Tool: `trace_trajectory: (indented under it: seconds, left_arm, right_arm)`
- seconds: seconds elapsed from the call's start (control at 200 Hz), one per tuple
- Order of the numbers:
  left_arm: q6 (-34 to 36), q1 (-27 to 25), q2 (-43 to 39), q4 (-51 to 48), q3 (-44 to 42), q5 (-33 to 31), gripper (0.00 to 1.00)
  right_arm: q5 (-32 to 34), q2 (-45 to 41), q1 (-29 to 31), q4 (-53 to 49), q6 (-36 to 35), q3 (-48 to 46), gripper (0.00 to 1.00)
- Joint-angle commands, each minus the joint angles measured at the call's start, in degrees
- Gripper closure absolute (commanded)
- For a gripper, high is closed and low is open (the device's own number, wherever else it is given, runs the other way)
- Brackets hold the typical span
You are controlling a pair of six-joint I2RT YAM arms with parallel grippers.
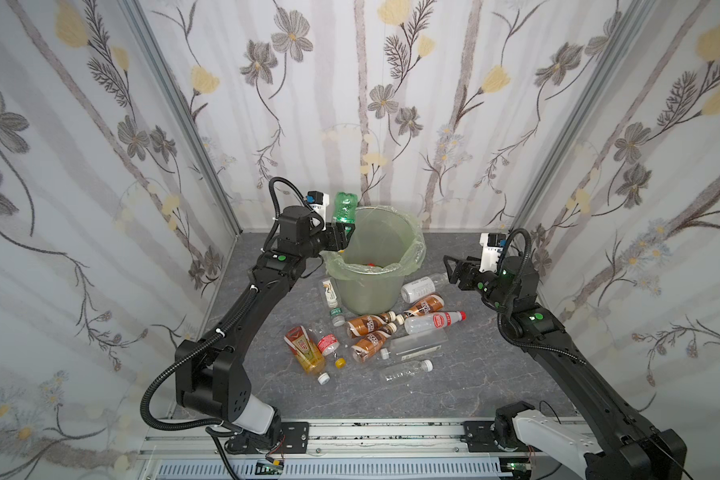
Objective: Put the plastic bottles in the bin
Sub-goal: 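Lower the green bottle into the bin and open the left gripper, then withdraw the left gripper while the right gripper reaches toward the clear bottles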
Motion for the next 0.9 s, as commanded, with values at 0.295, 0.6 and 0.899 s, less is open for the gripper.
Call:
trace_trajectory:
  seconds: [0.295, 0.6, 0.899]
  left_arm:
    - [-1.4, -0.1, -0.8, 2.3, -1.2, -0.8, 0.29]
    - [-1.3, -0.2, -2.6, 2.3, -1.6, -1.3, 0.25]
    - [0.5, 0.0, -6.5, 2.1, -2.8, -3.1, 0.22]
  right_arm:
    - [-1.0, 0.4, 0.0, 1.0, 0.3, 0.9, 0.17]
    - [-1.5, 0.5, 0.0, 0.3, 0.1, 0.8, 0.17]
    - [-1.0, -1.2, 0.0, -4.1, -2.9, 0.8, 0.17]
